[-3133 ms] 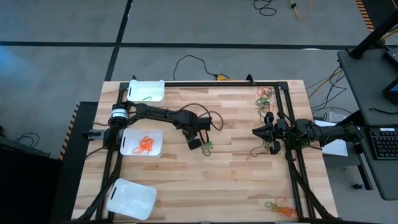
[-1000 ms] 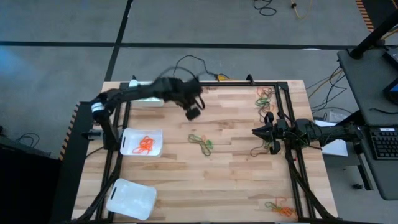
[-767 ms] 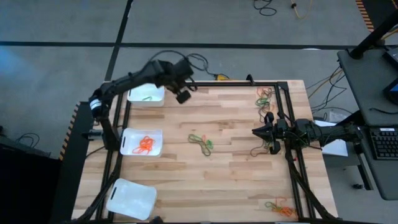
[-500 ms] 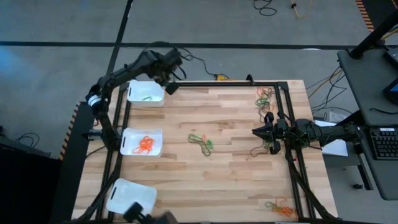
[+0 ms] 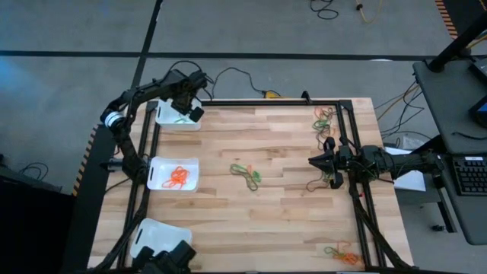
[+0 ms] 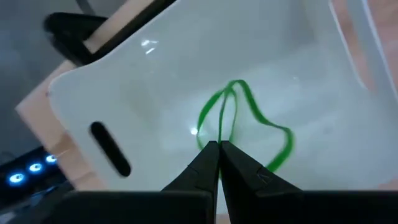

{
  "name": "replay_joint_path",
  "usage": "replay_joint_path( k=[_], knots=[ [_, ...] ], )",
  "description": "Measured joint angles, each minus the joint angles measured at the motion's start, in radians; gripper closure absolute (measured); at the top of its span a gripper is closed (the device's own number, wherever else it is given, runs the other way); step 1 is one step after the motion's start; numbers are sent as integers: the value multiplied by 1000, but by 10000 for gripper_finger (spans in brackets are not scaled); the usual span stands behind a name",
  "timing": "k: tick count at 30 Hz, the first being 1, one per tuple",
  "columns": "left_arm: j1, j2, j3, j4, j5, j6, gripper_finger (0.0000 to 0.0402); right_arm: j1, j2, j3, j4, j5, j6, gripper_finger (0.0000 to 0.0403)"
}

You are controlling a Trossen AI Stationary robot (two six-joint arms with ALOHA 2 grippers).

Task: Sort rubber bands into baskets
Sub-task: Put the green rubber band into the top white bin

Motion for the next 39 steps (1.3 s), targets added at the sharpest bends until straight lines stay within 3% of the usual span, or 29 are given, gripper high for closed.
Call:
replay_joint_path(
  k=[18,28,34,39],
  knots=[
    [35,60,-62,66,93,-13,401,0,0,0,0,0,0,369],
    [36,71,-62,101,57,-4,398,0,0,0,0,0,0,369],
    [36,70,-54,58,42,8,355,0,0,0,0,0,0,369],
    [35,63,-24,4,40,23,289,0,0,0,0,0,0,369]
  ],
)
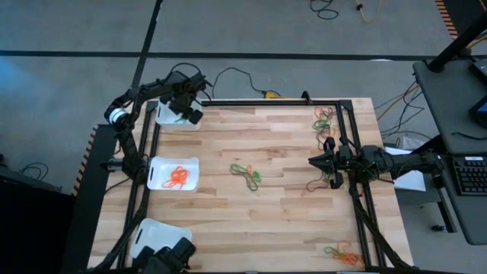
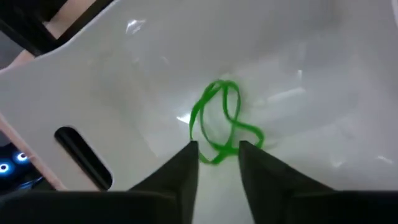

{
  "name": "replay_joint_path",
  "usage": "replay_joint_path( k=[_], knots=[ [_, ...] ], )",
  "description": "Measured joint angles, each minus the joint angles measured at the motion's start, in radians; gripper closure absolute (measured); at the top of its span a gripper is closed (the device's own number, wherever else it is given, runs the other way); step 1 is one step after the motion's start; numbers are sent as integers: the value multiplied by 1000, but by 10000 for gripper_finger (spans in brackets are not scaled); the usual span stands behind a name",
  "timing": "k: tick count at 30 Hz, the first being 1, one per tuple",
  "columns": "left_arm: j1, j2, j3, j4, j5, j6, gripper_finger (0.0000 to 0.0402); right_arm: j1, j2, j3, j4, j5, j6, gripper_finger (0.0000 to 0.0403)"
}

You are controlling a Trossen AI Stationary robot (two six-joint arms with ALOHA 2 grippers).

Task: Sort rubber bands into baskets
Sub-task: Put the green rubber band into the top white bin

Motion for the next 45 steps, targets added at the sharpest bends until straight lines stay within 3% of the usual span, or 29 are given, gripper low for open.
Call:
replay_joint_path(
  k=[7,14,19,28,33,39,45],
  knots=[
    [-34,-35,60,-71,37,0,200,0,0,0,0,0,0,369],
    [-198,-127,116,-2,164,0,163,0,0,0,0,0,0,369],
    [-393,-164,98,157,257,-36,157,0,0,0,0,0,0,369],
    [-662,-41,77,277,221,-238,157,0,0,0,0,0,0,369],
    [-678,71,77,283,257,-374,160,0,0,0,0,0,0,369],
    [-670,175,76,275,263,-422,170,0,0,0,0,0,0,369],
    [-734,221,78,276,302,-448,170,0,0,0,0,0,0,369]
  ],
)
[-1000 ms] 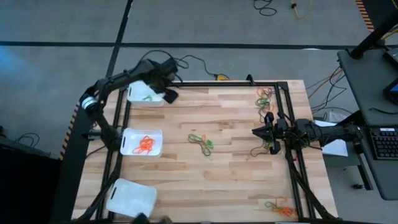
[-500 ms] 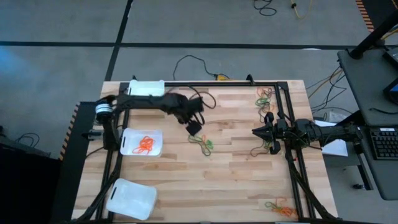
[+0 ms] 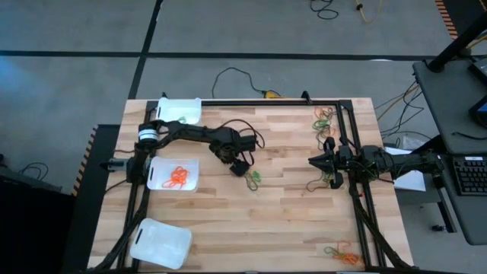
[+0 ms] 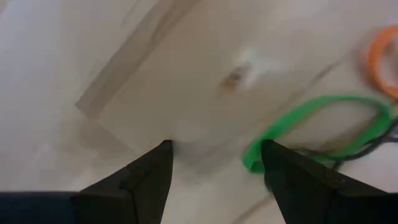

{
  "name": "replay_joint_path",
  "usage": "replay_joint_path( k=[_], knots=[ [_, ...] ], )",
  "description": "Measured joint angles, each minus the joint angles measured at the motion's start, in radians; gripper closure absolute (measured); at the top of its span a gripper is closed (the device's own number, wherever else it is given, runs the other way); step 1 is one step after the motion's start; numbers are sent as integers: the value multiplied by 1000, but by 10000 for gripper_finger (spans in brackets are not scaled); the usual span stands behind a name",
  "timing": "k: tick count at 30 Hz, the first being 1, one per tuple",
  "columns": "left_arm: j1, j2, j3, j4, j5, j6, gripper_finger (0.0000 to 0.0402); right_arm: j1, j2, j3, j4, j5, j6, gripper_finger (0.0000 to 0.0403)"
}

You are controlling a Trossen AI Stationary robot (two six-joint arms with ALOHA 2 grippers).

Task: Sort rubber bands into baskets
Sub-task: Put the green rubber band into the top white bin

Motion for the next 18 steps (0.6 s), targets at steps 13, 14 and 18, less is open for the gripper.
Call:
replay_joint_path(
  k=[13,14,18],
  knots=[
    [-39,3,0,7,-23,-26,172,0,0,0,0,0,0,369],
    [-39,3,-1,11,-24,-26,175,0,0,0,0,0,0,369],
    [-42,4,-2,37,-23,-25,217,0,0,0,0,0,0,369]
  ],
)
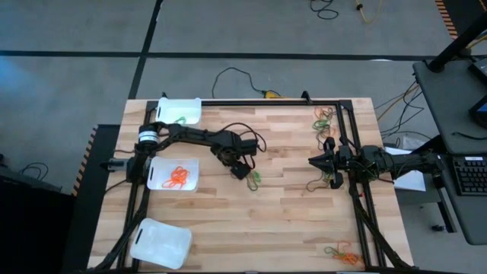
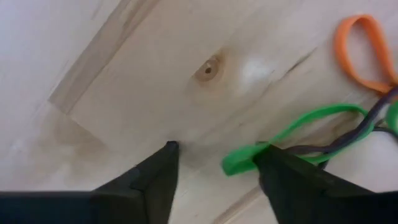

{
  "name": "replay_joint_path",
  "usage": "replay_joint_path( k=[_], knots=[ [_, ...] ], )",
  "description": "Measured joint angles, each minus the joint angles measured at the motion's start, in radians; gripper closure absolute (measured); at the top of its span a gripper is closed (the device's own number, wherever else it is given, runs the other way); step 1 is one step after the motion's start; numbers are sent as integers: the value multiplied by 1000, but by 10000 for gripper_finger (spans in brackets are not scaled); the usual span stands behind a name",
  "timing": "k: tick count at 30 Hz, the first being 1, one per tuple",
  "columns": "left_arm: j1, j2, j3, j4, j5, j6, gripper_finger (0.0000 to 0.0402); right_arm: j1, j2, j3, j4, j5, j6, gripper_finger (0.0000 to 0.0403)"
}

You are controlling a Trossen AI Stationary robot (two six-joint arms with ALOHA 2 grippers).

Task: Sort rubber bands into baskets
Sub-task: Put the green rubber band into the top white bin

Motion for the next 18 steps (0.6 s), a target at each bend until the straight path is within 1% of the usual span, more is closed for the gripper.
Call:
replay_joint_path(
  k=[7,10,11,14,18],
  knots=[
    [-4,0,-2,26,-2,-1,342,0,0,0,0,0,0,369],
    [-4,0,0,29,-4,7,388,0,0,0,0,0,0,369],
    [-4,0,1,28,-6,8,394,0,0,0,0,0,0,369],
    [-3,-9,4,16,-21,21,394,0,0,0,0,0,0,369],
    [14,-58,4,-28,-35,40,400,0,0,0,0,0,0,369]
  ],
)
